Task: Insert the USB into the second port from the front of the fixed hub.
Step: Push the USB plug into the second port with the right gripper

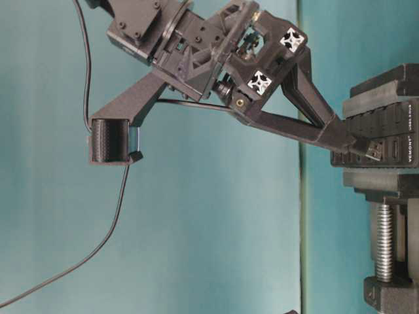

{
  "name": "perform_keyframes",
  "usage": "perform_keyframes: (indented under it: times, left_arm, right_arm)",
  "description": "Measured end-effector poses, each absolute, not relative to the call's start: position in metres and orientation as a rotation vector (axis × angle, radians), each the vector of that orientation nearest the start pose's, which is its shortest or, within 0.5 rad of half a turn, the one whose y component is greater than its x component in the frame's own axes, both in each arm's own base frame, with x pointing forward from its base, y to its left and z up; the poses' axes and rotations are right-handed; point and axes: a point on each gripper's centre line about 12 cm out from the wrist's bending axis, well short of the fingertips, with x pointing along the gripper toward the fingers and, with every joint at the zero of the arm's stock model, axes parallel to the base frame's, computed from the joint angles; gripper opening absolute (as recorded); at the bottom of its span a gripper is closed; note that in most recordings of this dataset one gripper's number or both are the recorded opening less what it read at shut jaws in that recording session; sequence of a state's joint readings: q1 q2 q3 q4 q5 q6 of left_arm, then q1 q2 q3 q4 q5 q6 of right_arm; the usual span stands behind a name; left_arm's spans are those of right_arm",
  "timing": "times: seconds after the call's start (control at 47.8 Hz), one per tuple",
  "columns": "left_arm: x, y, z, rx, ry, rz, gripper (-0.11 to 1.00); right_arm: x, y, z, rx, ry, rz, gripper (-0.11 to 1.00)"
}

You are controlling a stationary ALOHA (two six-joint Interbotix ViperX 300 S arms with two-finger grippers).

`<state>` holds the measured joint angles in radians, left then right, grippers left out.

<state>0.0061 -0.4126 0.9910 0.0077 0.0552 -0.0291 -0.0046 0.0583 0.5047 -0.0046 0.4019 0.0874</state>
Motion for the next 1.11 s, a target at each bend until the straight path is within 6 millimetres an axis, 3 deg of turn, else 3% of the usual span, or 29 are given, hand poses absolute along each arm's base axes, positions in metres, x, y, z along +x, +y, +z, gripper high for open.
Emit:
perform_keyframes:
  times: [1.109]
  left_arm:
    - [0.2819, 0.0018, 0.1916, -0.021, 0.626, 0.012, 0.0]
  right_arm:
    - [0.4053, -0.0022, 0.1688, 0.07, 1.11, -0.05, 0.07]
